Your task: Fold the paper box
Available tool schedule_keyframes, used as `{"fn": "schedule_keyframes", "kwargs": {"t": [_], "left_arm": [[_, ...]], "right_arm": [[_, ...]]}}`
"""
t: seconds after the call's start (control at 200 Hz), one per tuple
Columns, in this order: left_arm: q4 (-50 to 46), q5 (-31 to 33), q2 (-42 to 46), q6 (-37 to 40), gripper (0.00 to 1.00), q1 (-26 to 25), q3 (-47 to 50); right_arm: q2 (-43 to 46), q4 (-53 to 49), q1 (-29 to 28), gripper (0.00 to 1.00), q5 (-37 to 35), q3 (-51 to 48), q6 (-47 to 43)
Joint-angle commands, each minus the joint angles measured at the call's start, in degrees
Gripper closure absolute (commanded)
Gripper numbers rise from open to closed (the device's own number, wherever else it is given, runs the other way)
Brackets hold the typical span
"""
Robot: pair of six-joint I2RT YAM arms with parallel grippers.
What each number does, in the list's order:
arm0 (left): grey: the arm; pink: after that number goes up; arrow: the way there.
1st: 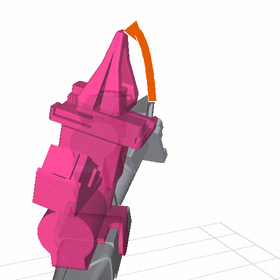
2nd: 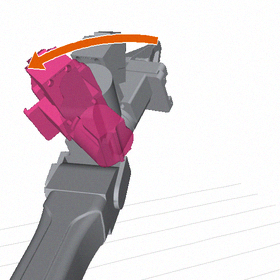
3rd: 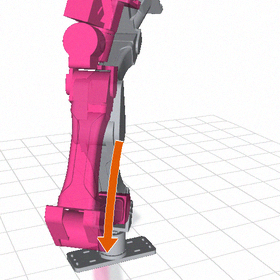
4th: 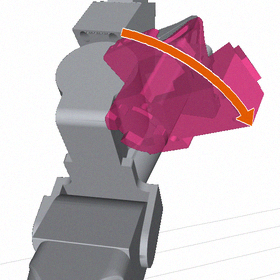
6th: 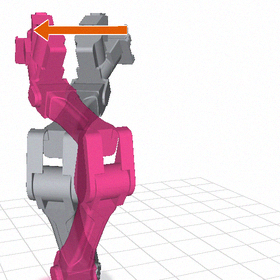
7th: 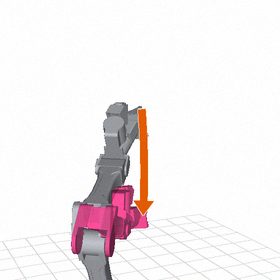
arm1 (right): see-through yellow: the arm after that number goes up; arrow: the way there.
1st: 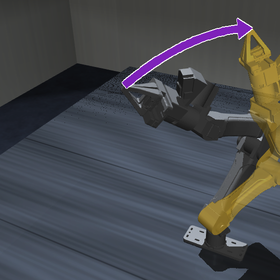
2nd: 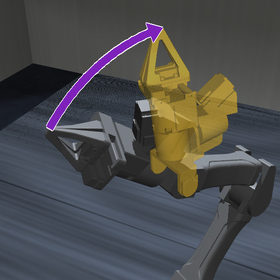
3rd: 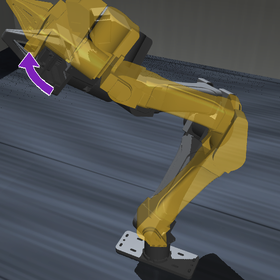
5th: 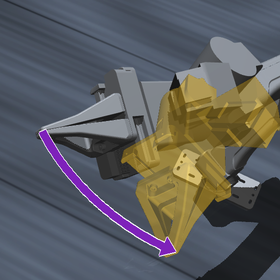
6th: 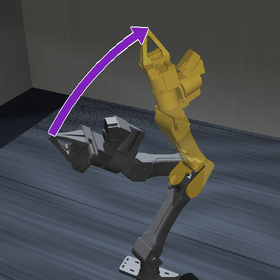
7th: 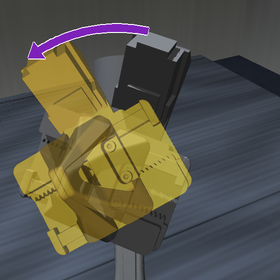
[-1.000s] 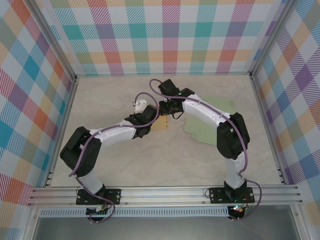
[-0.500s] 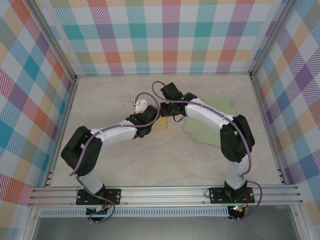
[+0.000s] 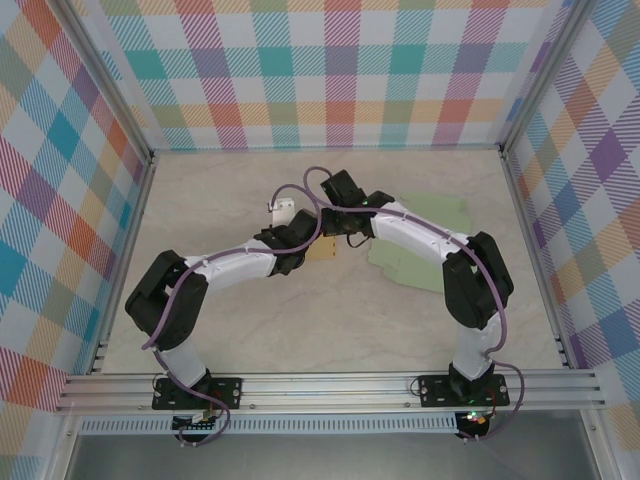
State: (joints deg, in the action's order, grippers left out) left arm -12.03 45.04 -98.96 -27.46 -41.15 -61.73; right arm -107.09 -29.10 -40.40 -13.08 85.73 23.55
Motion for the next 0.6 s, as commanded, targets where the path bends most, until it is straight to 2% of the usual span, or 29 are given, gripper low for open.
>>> {"fn": "schedule_keyframes", "kwargs": {"t": [0.0,0.145,0.23,0.315,0.395,0.595], "left_arm": [[-8.70,-9.18,-4.60,-1.47,1.00,-1.37,3.31],[-7.65,-10.68,-3.17,-1.97,1.00,-1.37,4.33],[-6.79,-12.25,-1.37,-1.72,0.88,-1.39,5.12],[-7.12,-12.71,0.34,-1.30,0.83,-1.28,5.37],[-7.27,-13.24,1.46,-0.96,0.74,-1.26,5.39],[-6.69,-14.48,3.27,-1.08,0.68,-0.91,5.73]], "right_arm": [[-0.15,-5.60,-0.82,1.00,-0.07,-3.09,1.40],[-0.54,-3.65,-0.81,1.00,0.17,-4.25,1.79],[-1.00,-3.23,-0.82,1.00,-0.61,-4.34,1.80],[-1.11,-3.13,-0.75,1.00,-1.43,-4.35,1.85],[-1.11,-2.98,-0.82,1.00,-1.60,-4.39,1.76],[-1.03,-2.77,-0.82,1.00,-2.13,-4.60,1.76]]}}
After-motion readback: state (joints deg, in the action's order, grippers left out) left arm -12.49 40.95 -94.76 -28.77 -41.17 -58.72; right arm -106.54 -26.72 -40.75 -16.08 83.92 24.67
